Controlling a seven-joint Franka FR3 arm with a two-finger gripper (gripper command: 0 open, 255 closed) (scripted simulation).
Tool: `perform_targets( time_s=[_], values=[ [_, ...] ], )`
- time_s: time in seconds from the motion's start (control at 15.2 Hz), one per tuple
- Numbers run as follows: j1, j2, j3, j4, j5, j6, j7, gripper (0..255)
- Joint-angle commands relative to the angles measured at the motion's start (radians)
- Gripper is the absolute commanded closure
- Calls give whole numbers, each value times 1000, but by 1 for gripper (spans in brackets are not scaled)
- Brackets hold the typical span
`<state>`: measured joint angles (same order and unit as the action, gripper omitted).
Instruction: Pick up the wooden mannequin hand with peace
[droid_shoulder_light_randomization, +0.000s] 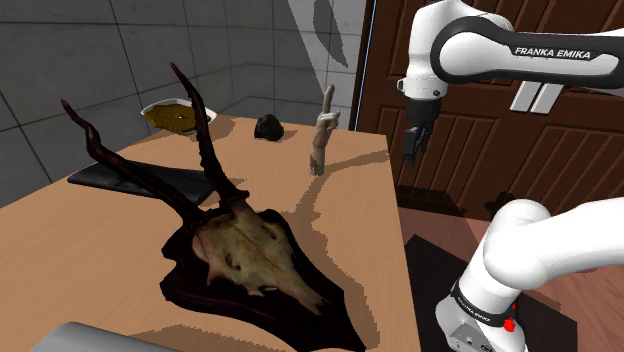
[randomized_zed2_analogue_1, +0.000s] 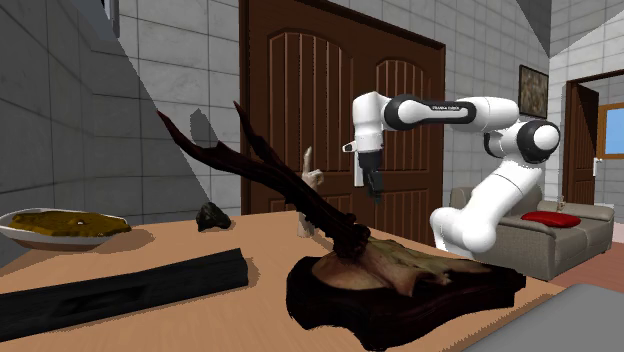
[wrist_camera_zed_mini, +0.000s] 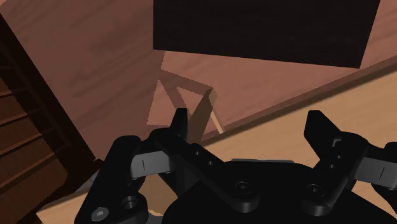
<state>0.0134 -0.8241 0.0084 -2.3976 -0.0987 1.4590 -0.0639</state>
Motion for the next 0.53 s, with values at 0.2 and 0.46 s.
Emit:
perform_targets(
  time_s=[0.2, 0.46],
  values=[
    [2, 72, 43, 77, 44, 21, 76, 0],
    [-2, 172, 95, 193, 88, 44, 175, 0]
  ],
)
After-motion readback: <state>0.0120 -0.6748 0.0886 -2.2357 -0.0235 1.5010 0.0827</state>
